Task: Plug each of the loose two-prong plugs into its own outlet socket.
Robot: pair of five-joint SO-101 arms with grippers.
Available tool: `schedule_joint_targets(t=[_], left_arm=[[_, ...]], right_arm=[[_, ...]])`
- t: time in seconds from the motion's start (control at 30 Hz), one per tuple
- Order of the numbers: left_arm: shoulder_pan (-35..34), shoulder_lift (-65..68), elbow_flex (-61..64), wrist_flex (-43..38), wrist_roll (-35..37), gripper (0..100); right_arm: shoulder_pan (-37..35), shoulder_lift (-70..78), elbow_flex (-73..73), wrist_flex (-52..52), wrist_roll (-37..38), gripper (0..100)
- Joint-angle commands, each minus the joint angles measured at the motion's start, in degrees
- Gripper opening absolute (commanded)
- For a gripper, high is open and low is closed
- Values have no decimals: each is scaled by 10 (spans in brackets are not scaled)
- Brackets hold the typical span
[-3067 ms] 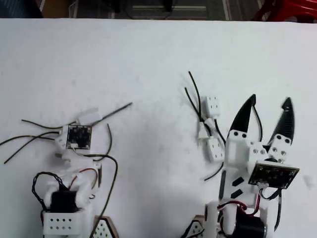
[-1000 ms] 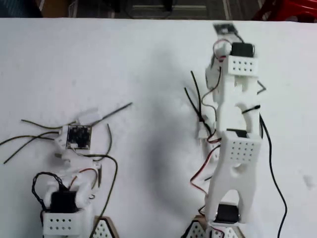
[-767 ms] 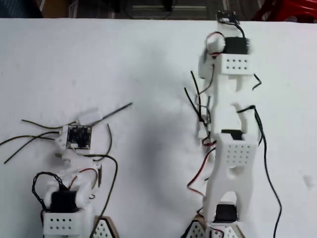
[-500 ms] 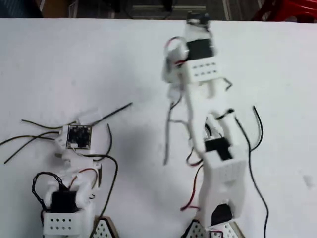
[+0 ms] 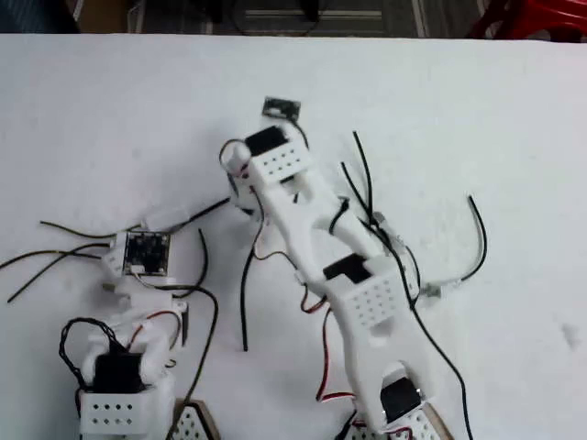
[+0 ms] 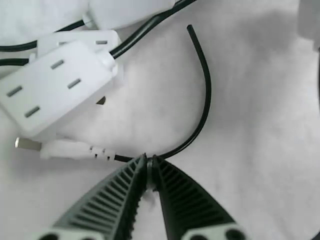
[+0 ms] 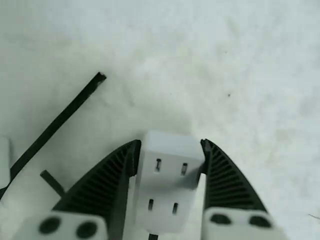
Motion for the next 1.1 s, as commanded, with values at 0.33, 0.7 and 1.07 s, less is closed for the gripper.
schedule_joint_targets(t=[0.33,0.7,1.07], left_arm=[[-6,-5,-47,1,0,41],[-151,-6,-281,-3,-46,41],[-268,-4,-279,-21,-243,63]], right_arm=[[29,-71,-123,96,64,327],[159,-106,-82,152,120,327],[181,-13,-44,91,120,327]])
